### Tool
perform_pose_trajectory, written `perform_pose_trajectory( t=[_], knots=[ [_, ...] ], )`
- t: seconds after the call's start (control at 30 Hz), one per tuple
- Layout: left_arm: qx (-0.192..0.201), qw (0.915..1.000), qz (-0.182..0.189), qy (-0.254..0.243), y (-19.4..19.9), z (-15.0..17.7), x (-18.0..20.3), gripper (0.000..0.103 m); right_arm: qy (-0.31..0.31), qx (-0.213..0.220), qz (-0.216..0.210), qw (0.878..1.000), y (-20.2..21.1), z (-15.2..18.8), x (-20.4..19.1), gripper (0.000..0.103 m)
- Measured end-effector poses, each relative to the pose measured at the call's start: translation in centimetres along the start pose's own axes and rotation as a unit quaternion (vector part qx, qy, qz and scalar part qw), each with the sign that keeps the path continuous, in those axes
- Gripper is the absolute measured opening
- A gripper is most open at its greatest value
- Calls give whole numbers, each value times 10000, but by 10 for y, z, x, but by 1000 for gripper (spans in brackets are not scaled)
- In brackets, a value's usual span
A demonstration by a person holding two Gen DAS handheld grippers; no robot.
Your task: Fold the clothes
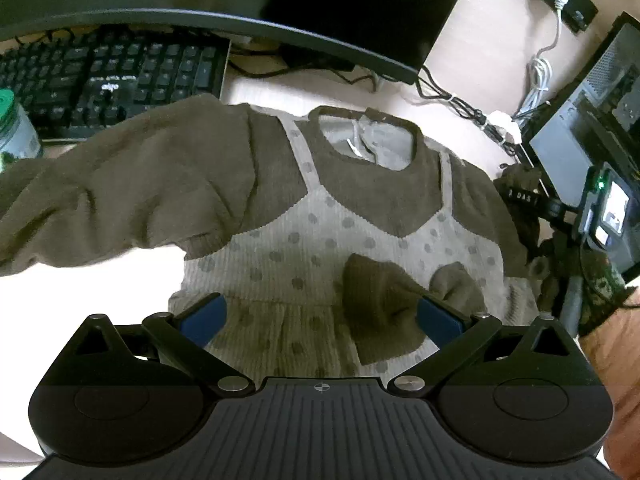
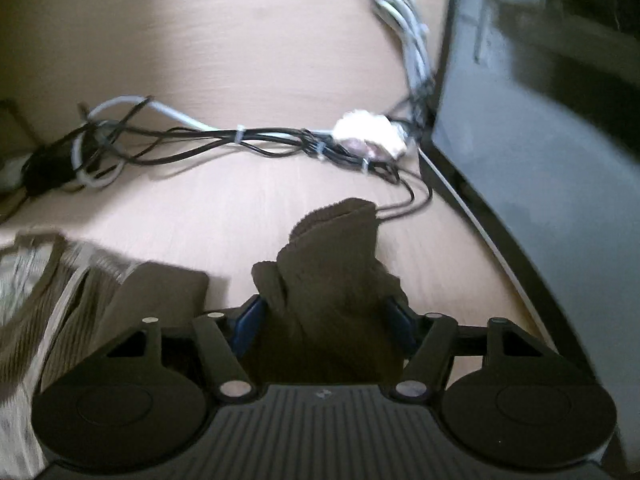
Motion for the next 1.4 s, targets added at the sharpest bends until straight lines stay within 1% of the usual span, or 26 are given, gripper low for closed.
perform_pose_trajectory(
  t=[0.03, 0.07, 0.1, 0.13, 0.23, 0.3, 0.37, 0.47, 0.53, 0.6, 0.63, 0.7, 0.77, 0.8, 0.83, 0.9, 0.93, 1.03, 1.07, 1.13, 1.2, 1.27, 1.3, 1.33, 1.37, 1.4],
  knots=[
    [16, 10000, -11, 5, 2, 0, 0, 103, -51, 31, -51, 10000, 1, -2, 2, 45],
    [20, 10000, -12, 19, 2, 0, -2, 103, -73, 42, -128, 9999, 3, -3, 2, 29],
    [24, 10000, -14, 33, 3, 1, -3, 103, -90, 58, -213, 9997, 7, -5, 1, 18],
    [28, 10000, -15, 47, 3, 1, -5, 103, -43, 130, -279, 9995, 13, -10, -3, 15],
    [40, 10000, -11, 90, 4, 0, -9, 103, 318, 540, -580, 9964, 43, -29, -32, 13],
    [61, 9999, 14, 109, 4, -2, -12, 103, 617, 868, -895, 9903, 67, -44, -62, 12],
    [109, 9998, 58, 134, 6, -3, -16, 103, 894, 1145, -1322, 9805, 91, -56, -101, 12],
    [149, 9995, 133, 237, 8, -4, -26, 103, 1400, 1288, -1979, 9616, 115, -54, -164, 12],
    [142, 9993, 148, 314, 9, -4, -34, 103, 1535, 1259, -2240, 9542, 121, -50, -181, 15],
    [123, 9991, 166, 379, 9, -3, -42, 103, 1631, 1210, -2468, 9475, 125, -45, -194, 31],
    [120, 9990, 201, 393, 9, -3, -45, 103, 1679, 1186, -2582, 9440, 127, -43, -200, 35],
    [119, 9985, 319, 422, 10, -3, -48, 103, 1774, 1136, -2808, 9364, 131, -38, -212, 50],
    [114, 9975, 517, 461, 9, -6, -47, 103, 1867, 1085, -3032, 9281, 135, -33, -224, 60],
    [110, 9969, 616, 482, 8, -7, -47, 103, 1914, 1060, -3144, 9238, 137, -31, -230, 63],
    [96, 9961, 714, 515, 6, -10, -44, 103, 1837, 1105, -3103, 9262, 140, -34, -222, 64],
    [63, 9938, 925, 616, -1, -18, -35, 103, 1610, 1203, -2795, 9389, 143, -40, -195, 69],
    [41, 9922, 1044, 674, -5, -22, -29, 103, 1492, 1218, -2603, 9461, 143, -42, -180, 69],
    [-29, 9865, 1393, 859, -21, -37, -9, 103, 1031, 1072, -2107, 9662, 139, -38, -133, 70],
    [-30, 9861, 1384, 918, -29, -41, -3, 103, 880, 1012, -1989, 9708, 138, -34, -120, 70],
    [-36, 9876, 1197, 1020, -47, -49, 6, 103, 681, 902, -1786, 9774, 139, -22, -98, 70],
    [-3, 9897, 970, 1048, -65, -55, 16, 96, 542, 810, -1627, 9818, 140, -10, -83, 72],
    [71, 9945, 574, 879, -78, -59, 25, 59, 386, 715, -1515, 9851, 142, 0, -67, 73],
    [107, 9961, 401, 778, -83, -61, 29, 55, 315, 664, -1473, 9864, 142, 5, -61, 73],
    [225, 9968, 340, 683, -80, -65, 32, 34, 271, 623, -1442, 9872, 142, 9, -56, 73],
    [475, 9965, 363, 584, -70, -70, 34, 15, 238, 585, -1413, 9880, 141, 12, -52, 73],
    [725, 9955, 385, 484, -59, -75, 35, 15, 216, 563, -1394, 9884, 143, 16, -50, 73]
  ],
)
Point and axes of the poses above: each gripper's, at about its wrist camera, not at the fingertips, and y roughly against the way its jaws point, x to its right, z to its underside, the point moved 6 cm from there along -y, roughly the way its jaws point, and after that the axes turned 11 degrees about -z, right-handed, at the moved point
